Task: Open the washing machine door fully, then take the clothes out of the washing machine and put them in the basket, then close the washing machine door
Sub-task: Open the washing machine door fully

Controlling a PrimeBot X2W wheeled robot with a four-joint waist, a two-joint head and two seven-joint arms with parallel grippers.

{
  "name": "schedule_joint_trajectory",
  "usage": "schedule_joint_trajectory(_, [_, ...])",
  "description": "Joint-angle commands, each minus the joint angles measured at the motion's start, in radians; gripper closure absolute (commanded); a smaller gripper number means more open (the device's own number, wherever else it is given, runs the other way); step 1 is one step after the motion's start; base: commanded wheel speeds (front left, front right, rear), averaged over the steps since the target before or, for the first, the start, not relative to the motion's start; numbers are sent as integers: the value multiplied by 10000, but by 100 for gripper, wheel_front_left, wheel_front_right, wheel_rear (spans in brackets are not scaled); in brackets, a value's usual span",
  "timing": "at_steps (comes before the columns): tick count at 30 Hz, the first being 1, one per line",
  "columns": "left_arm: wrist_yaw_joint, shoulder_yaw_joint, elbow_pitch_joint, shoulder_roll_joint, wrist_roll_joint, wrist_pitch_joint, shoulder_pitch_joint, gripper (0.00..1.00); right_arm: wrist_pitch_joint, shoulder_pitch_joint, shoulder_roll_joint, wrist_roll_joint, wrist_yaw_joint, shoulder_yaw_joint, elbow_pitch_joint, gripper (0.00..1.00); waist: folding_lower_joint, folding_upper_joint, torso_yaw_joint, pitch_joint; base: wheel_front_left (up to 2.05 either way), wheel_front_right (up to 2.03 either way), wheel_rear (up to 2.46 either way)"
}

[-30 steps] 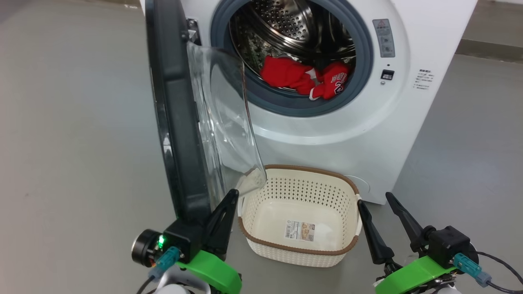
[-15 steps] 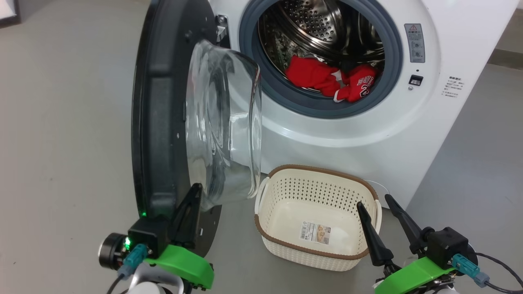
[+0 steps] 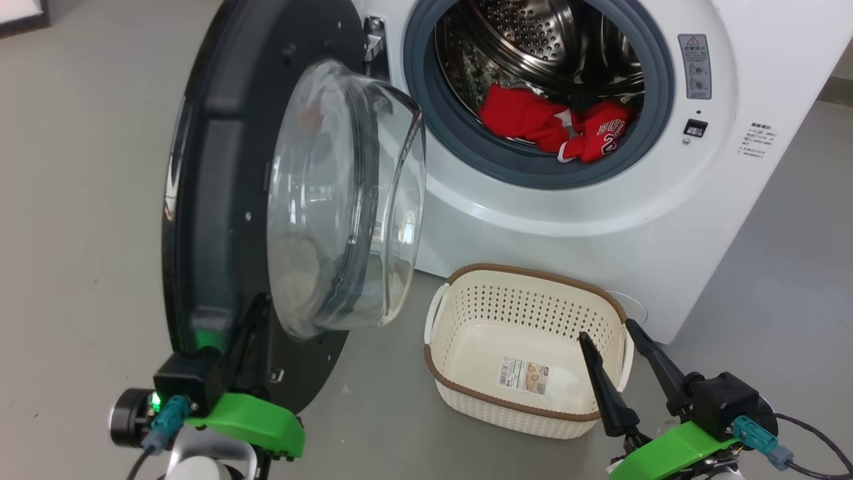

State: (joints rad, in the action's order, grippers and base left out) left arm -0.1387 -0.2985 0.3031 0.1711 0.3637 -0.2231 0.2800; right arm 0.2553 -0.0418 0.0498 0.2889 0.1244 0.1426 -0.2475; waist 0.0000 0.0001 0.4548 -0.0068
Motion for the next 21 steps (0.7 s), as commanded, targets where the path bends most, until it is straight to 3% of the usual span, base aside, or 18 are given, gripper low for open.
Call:
schedule_joint_trajectory(1, [-167,578,-47,375,72,-105,191,100,65,-154,5,-126,63,252,208,0,0,-1,12,85,0,0,0])
schedule_joint_trajectory(21, [-458,1754,1183,825,207,-376,669,100,-231,-70,5,-527,63,397,386,0,0,-1,-18,256,0,0,0])
